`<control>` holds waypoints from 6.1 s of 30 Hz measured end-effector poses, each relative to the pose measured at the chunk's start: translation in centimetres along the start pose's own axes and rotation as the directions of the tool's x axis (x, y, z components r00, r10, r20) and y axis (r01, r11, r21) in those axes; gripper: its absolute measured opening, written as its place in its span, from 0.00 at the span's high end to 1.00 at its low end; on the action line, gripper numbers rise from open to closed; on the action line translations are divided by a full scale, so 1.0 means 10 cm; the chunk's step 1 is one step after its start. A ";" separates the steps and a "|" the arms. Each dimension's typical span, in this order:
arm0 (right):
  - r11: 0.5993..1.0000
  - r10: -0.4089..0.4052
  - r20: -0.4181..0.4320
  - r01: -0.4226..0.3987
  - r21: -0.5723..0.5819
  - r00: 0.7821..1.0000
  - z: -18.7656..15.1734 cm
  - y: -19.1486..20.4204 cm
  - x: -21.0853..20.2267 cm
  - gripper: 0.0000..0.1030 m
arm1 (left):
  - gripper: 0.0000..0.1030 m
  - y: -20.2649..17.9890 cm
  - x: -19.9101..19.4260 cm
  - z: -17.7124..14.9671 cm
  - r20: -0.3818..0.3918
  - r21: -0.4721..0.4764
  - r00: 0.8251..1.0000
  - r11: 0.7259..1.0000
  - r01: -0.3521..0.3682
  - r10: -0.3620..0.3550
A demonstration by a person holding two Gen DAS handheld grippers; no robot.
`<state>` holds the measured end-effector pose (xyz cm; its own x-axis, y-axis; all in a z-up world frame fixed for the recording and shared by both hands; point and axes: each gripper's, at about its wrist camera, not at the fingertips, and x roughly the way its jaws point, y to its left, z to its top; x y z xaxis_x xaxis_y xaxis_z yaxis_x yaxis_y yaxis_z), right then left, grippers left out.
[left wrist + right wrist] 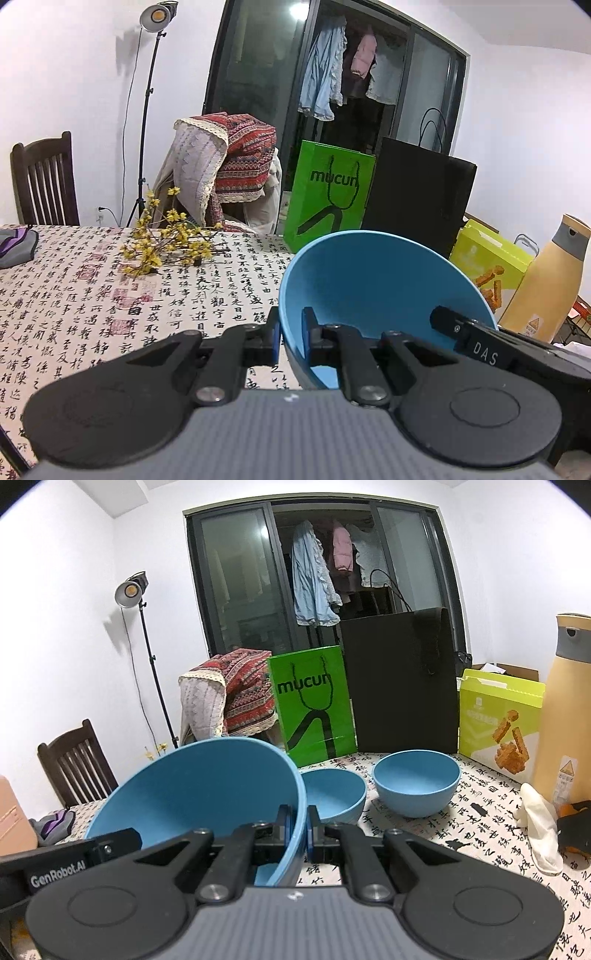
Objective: Organize plates and bowls
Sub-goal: 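Carry the held blue bowl with both grippers toward the cream plates, then lower the held blue bowl with both grippers toward the tablecloth, then open both grippers to release the blue bowl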
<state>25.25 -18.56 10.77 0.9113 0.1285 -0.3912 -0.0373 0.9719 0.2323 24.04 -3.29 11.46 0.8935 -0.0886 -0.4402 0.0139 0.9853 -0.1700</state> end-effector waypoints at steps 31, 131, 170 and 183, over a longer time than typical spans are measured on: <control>0.990 0.137 -0.055 -0.138 -0.030 0.989 -0.34 0.67 -0.06 0.92 | 0.89 0.64 -0.48 -0.18 0.052 -0.045 0.993 0.993 -0.108 0.110; 0.862 0.435 -0.397 -0.501 -0.075 0.808 -1.58 2.39 0.00 0.90 | 0.89 2.48 -1.47 -1.35 -0.077 -0.307 0.912 0.861 -0.405 0.402; 0.826 0.507 -0.388 -0.562 -0.037 0.770 -1.65 2.22 0.08 0.40 | 0.50 2.57 -1.39 -1.50 -0.070 -0.325 0.930 0.873 -0.364 0.362; 0.811 0.541 -0.168 -0.564 -0.157 0.824 -1.66 1.60 -0.35 0.00 | 0.00 2.31 -1.81 -1.65 0.199 -0.235 0.901 0.911 -0.338 0.386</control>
<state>14.70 -0.22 1.05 0.6621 0.6645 -0.3465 -0.6087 0.7465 0.2688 0.75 18.69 1.00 0.8995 0.3293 -0.2871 -0.3952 0.8935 -0.2132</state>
